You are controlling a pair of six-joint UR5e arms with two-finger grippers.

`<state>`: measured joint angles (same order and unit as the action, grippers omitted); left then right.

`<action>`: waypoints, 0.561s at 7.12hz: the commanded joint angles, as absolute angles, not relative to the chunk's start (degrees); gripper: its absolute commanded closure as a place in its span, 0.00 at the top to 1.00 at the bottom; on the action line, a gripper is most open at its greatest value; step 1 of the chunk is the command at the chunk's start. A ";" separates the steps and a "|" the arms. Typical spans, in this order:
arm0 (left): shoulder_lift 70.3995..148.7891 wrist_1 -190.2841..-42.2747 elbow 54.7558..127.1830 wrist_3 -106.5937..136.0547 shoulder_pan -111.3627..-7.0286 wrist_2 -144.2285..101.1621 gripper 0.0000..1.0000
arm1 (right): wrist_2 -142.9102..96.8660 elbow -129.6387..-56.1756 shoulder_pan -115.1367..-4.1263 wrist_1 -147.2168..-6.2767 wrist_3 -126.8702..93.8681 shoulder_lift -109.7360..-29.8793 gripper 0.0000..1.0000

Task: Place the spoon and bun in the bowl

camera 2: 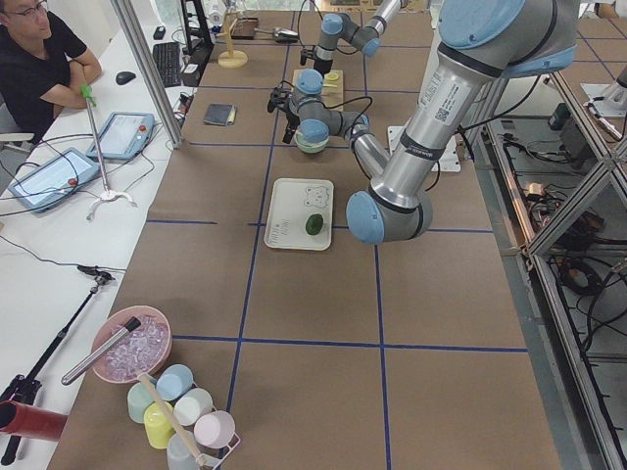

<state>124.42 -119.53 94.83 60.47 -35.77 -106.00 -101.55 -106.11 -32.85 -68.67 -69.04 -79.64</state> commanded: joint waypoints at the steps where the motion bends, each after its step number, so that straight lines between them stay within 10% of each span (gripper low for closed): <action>1: 124.37 -119.53 94.83 60.47 -35.77 -106.00 0.99 | -101.16 -106.26 -33.05 -68.73 -68.99 -79.63 0.36; 2: 124.37 -119.53 94.83 60.47 -35.77 -106.00 0.99 | -101.25 -106.26 -33.13 -68.73 -69.08 -79.63 0.06; 4: 124.37 -119.53 94.83 60.38 -35.77 -106.00 0.99 | -101.25 -107.13 -33.13 -68.73 -69.26 -79.45 0.00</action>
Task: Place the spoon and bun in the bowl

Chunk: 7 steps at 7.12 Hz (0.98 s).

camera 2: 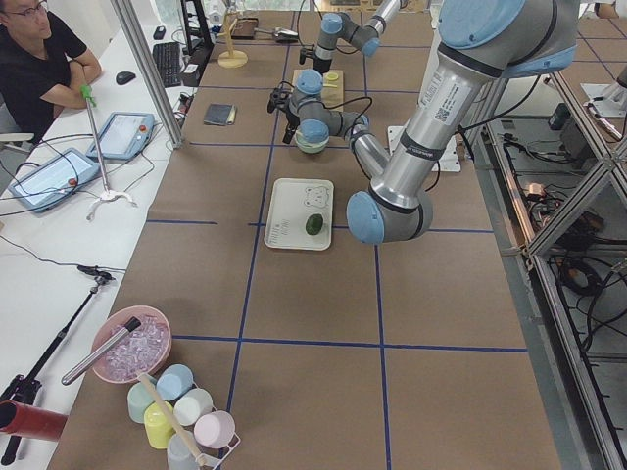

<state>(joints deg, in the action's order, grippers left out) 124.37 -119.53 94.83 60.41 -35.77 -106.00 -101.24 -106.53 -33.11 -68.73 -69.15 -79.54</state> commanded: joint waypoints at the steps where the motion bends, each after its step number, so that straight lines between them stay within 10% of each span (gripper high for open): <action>1: 123.32 -119.53 95.70 59.77 -36.90 -106.00 0.99 | -101.34 -108.44 -33.13 -68.99 -69.34 -77.97 0.00; 7: 103.63 -119.88 107.67 37.97 -47.53 -113.97 0.98 | -98.61 -101.71 -23.22 -79.37 -85.51 -53.72 0.00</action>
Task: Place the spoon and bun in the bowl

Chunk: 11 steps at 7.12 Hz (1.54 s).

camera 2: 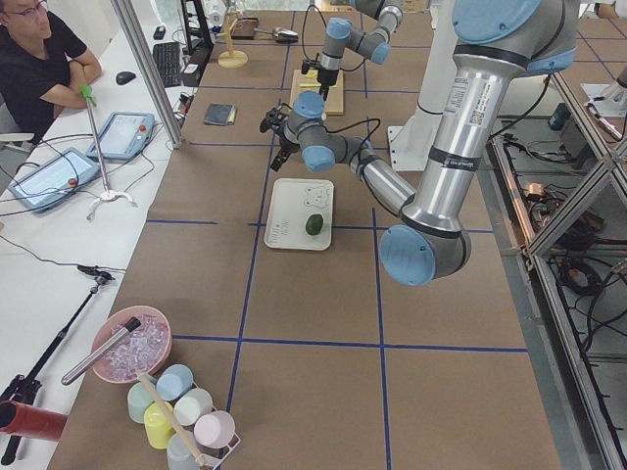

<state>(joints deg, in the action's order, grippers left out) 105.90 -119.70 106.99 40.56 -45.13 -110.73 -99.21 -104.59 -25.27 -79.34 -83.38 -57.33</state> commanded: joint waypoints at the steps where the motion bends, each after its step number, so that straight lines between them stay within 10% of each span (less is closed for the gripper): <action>1: 103.62 -119.80 107.58 37.97 -47.64 -113.99 0.98 | -98.35 -100.38 -23.20 -79.37 -85.60 -52.48 0.00; 3: 103.62 -119.79 107.49 37.97 -47.55 -113.73 0.99 | -97.04 -99.06 -23.20 -79.28 -85.52 -51.60 0.16; 4: 103.62 -119.79 107.49 37.97 -47.55 -113.64 0.99 | -96.86 -98.79 -23.20 -79.28 -85.52 -51.42 0.64; 6: 103.62 -119.79 107.49 37.97 -47.55 -113.55 0.99 | -96.77 -98.70 -23.46 -79.19 -85.52 -51.50 0.74; 7: 103.54 -119.79 107.49 37.97 -47.64 -113.55 0.99 | -96.85 -98.70 -24.08 -79.19 -85.78 -51.50 1.00; 11: 93.55 -119.71 107.58 21.77 -54.89 -117.30 0.99 | -108.68 -111.94 -35.47 -79.89 -79.94 -68.07 1.00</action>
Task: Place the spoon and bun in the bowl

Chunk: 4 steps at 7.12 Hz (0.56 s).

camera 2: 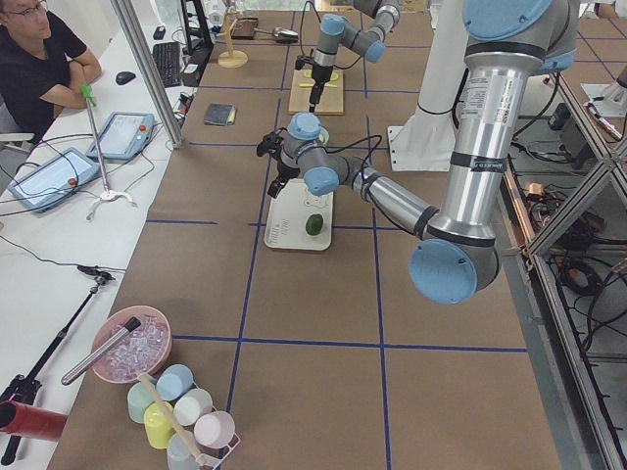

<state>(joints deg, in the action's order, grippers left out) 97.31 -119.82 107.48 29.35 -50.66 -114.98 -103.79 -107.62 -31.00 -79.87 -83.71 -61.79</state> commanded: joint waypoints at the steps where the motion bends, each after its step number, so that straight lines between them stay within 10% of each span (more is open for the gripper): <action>1: 91.08 -119.18 106.62 13.97 -60.94 -119.77 0.99 | -111.85 -113.71 -39.42 -79.63 -71.97 -74.03 1.00; 4: 90.96 -103.67 104.77 -11.44 -78.25 -120.23 0.99 | -122.48 -113.91 -55.84 -80.07 -45.35 -84.61 1.00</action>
